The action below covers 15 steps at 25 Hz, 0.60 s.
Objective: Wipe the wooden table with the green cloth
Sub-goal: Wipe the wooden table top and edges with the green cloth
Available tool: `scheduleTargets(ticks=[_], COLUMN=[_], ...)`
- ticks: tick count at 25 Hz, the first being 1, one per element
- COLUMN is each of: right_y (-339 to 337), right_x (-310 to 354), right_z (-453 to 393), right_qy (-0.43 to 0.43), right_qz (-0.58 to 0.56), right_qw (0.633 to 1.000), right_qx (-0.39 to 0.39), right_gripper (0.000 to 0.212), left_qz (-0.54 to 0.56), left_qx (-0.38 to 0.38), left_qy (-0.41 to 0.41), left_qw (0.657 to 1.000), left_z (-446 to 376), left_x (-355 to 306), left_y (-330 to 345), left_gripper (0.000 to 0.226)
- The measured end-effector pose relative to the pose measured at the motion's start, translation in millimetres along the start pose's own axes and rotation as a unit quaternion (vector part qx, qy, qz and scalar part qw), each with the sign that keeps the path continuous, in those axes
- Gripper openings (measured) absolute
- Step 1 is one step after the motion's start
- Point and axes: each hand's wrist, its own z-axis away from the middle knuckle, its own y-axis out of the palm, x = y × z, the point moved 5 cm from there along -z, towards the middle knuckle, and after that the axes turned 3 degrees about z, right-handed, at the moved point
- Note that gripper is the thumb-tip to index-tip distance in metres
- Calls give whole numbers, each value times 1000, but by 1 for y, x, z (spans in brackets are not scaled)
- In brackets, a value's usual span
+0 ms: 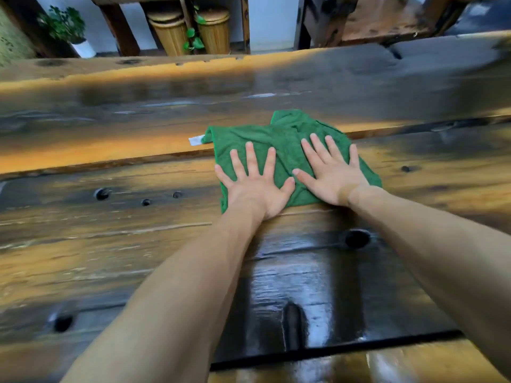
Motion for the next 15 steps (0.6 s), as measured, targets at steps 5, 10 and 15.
scheduleTargets(ticks=[5, 10, 15], right_y=[17, 33, 47], right_x=[1, 5, 13], right_z=[71, 141, 212], right_qy=[15, 20, 20], right_qz=[-15, -20, -24], right_qw=[1000, 997, 994], right_qx=[23, 65, 100], right_gripper=[77, 80, 85], left_qz=[-3, -2, -4], left_qx=[29, 46, 74], left_qy=[13, 34, 44], left_qw=[999, 998, 996], left_z=[60, 130, 204], left_x=[-9, -16, -23], left_y=[18, 39, 60], left_gripper=[80, 79, 78])
